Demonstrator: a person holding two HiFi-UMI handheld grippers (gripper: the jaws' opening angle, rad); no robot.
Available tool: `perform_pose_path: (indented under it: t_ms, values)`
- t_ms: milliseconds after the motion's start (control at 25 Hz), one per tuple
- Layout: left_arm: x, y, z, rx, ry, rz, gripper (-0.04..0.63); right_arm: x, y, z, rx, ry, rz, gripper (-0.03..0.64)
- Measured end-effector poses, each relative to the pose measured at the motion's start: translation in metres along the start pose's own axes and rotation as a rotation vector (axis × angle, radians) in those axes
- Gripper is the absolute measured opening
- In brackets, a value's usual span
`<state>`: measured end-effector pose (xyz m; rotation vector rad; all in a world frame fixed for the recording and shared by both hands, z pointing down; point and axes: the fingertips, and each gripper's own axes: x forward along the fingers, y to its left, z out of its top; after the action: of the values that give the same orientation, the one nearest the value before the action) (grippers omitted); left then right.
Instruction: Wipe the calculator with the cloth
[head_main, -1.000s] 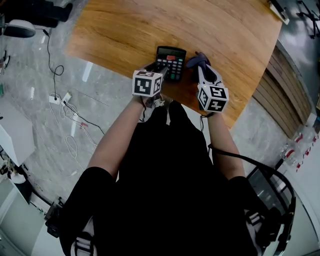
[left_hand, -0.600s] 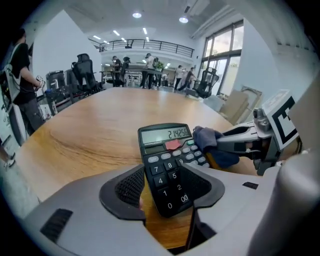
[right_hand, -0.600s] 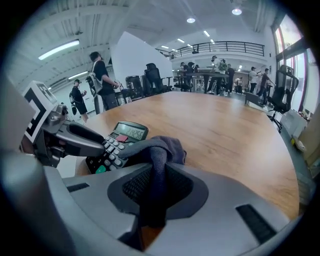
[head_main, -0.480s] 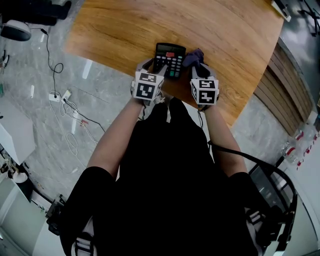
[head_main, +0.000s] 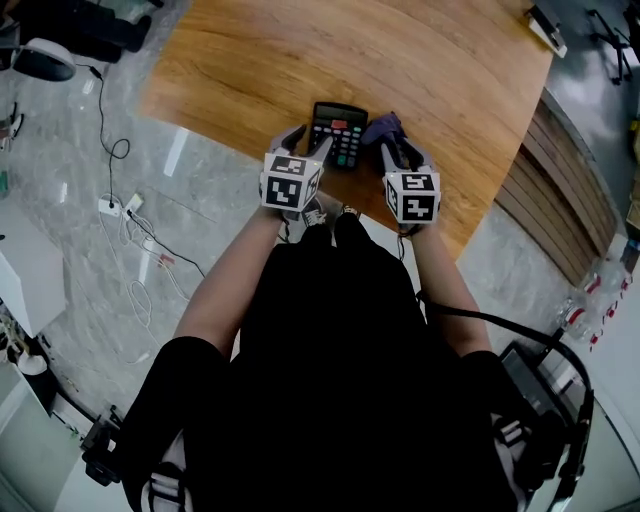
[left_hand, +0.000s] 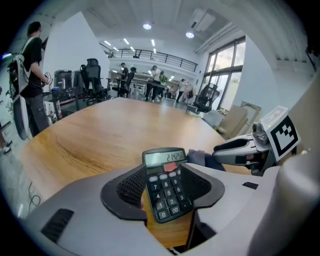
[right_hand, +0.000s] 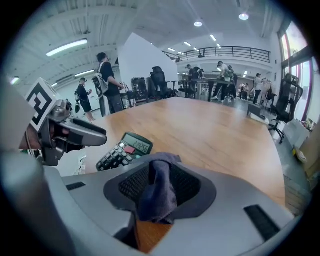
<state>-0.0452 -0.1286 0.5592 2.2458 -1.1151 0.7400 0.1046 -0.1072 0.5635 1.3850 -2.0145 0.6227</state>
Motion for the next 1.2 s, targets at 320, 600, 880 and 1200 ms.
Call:
perform_pose_path:
  t_ms: [320,600,880,1200]
  values:
    - [-0.074,-0.017,0.091,0.026,-0.31,0.048,0.215,-0.084,0.001,0.097,-0.055,-0.311,-0.013,0.076]
    - [-0.129,-0.037,0.142,0.064,-0.529,0.137,0.024,-0.137,0.029,0.162,-0.091,-0.518,0.028,0.023]
    - [-0.132,-0.051,0.15,0.086,-0.565,0.12,0.006,-0.135,0.057,0.184,-0.135,-0.585,0.078,0.015]
    - [-0.139,-0.056,0.153,0.09,-0.594,0.132,0.006,-0.13,0.071,0.181,-0.155,-0.58,0.091,0.015]
